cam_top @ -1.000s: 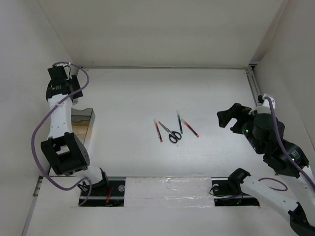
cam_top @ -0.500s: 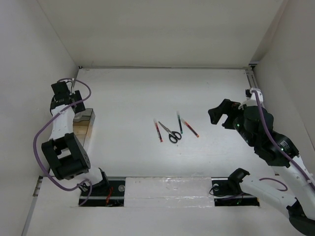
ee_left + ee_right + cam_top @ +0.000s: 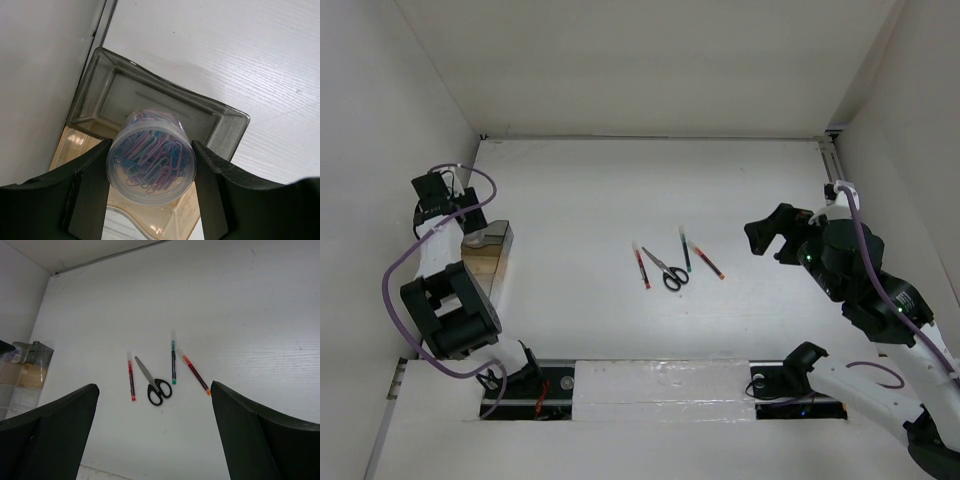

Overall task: Sort the stationery into containers
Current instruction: Place the stationery into the container

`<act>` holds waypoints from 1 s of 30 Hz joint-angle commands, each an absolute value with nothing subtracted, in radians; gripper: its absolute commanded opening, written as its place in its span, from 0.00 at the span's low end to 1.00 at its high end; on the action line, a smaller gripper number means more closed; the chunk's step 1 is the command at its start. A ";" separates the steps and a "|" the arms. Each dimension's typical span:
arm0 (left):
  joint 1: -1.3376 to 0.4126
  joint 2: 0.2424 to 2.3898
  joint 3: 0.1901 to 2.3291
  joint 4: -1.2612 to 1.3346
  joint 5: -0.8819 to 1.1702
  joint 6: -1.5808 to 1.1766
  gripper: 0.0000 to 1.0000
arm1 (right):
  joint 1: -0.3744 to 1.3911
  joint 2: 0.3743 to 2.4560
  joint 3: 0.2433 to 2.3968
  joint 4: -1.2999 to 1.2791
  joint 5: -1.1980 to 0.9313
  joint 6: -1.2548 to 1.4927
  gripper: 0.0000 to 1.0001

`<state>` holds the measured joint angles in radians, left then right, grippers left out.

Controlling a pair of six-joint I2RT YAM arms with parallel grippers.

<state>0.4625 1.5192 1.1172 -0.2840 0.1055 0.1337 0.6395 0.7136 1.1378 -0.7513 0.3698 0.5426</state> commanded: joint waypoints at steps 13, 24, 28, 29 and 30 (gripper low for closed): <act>0.463 1.583 1.161 -0.242 0.172 0.147 0.00 | 0.632 0.709 1.154 -0.698 0.348 0.555 1.00; 0.463 1.644 1.152 -0.213 0.150 0.138 0.00 | 0.632 0.718 1.154 -0.698 0.348 0.555 1.00; 0.463 1.654 1.152 -0.213 0.129 0.138 0.13 | 0.632 0.718 1.154 -0.689 0.348 0.555 1.00; 0.463 1.654 1.152 -0.213 0.129 0.138 0.17 | 0.632 0.718 1.154 -0.689 0.348 0.555 1.00; 0.463 1.654 1.152 -0.204 0.129 0.138 0.23 | 0.632 0.718 1.154 -0.689 0.348 0.555 1.00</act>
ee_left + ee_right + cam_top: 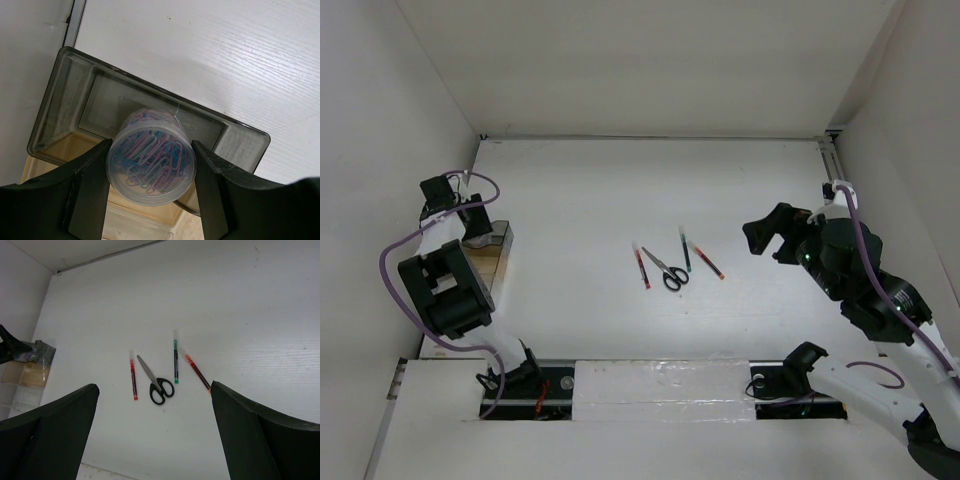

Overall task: Sort the stationery into containers
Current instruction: Place the stationery into the container, then grab a piece of stationery with the left arm

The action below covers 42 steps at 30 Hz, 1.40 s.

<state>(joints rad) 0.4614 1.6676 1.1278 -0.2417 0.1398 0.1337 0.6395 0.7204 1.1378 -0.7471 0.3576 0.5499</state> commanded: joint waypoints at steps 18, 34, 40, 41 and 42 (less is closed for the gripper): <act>0.423 1.442 1.221 -0.267 0.132 0.124 1.00 | 0.632 0.738 1.144 -0.680 0.348 0.546 1.00; -0.506 1.515 1.457 -0.534 -0.196 0.023 1.00 | 0.632 0.778 1.178 -0.730 0.397 0.577 1.00; -0.575 1.712 1.528 -0.569 -0.239 -0.162 1.00 | 0.641 0.700 1.181 -0.778 0.422 0.620 1.00; -0.575 1.723 1.537 -0.569 -0.239 -0.173 1.00 | 0.641 0.687 1.181 -0.778 0.422 0.620 1.00; -0.575 1.732 1.537 -0.569 -0.239 -0.189 1.00 | 0.641 0.678 1.171 -0.778 0.422 0.620 1.00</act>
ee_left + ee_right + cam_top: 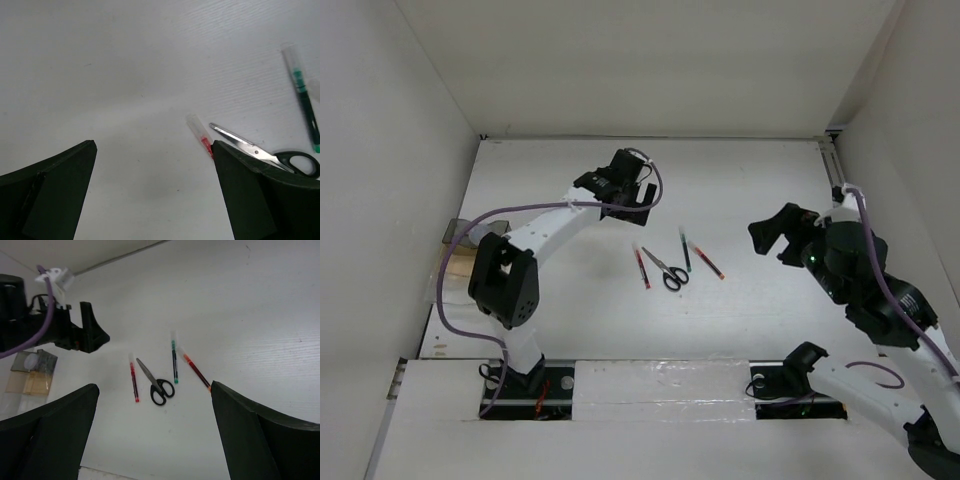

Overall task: Sort the stationery into containers
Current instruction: Grab a piece of stationery with the left arm

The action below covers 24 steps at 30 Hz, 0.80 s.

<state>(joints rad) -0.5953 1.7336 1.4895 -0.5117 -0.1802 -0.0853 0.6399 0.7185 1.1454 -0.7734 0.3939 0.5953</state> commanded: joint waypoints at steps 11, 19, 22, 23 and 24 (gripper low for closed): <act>-0.575 1.816 1.379 -0.517 0.026 -0.178 1.00 | 0.641 0.669 1.158 -0.815 0.440 0.620 1.00; -0.575 1.847 1.361 -0.508 0.123 -0.147 1.00 | 0.641 0.687 1.140 -0.795 0.449 0.629 1.00; -0.575 1.856 1.351 -0.508 0.132 -0.147 1.00 | 0.641 0.710 1.140 -0.795 0.449 0.620 1.00; -0.575 1.856 1.351 -0.508 0.132 -0.147 1.00 | 0.641 0.710 1.140 -0.795 0.459 0.620 1.00; -0.575 1.867 1.351 -0.508 0.120 -0.147 1.00 | 0.641 0.710 1.140 -0.785 0.459 0.620 1.00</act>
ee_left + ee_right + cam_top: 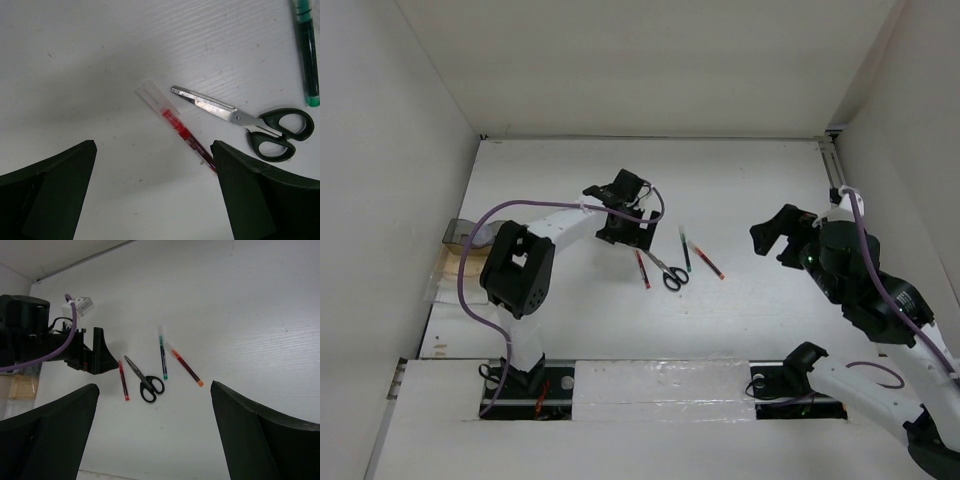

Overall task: Sort the stationery into containers
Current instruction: Grab a piece of stationery with the left arm

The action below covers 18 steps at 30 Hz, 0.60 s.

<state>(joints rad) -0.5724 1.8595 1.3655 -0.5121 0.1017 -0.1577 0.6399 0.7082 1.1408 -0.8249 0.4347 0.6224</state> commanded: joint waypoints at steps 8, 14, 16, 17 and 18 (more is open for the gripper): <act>-0.575 1.940 1.361 -0.508 0.051 -0.167 1.00 | 0.641 0.699 1.131 -0.758 0.459 0.620 1.00; -0.575 1.971 1.361 -0.508 0.031 -0.176 0.96 | 0.641 0.690 1.131 -0.739 0.459 0.601 1.00; -0.615 1.996 1.371 -0.517 -0.009 -0.176 0.96 | 0.641 0.690 1.131 -0.739 0.459 0.592 1.00; -0.632 1.996 1.371 -0.517 -0.018 -0.176 0.94 | 0.641 0.690 1.131 -0.739 0.459 0.592 1.00; -0.649 1.996 1.371 -0.517 -0.018 -0.176 0.92 | 0.641 0.690 1.131 -0.739 0.459 0.592 1.00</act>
<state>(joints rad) -0.6022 1.9598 1.3678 -0.4976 -0.0044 -0.1654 0.6399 0.6971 1.1286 -0.7982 0.4385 0.6125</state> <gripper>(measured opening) 0.933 0.999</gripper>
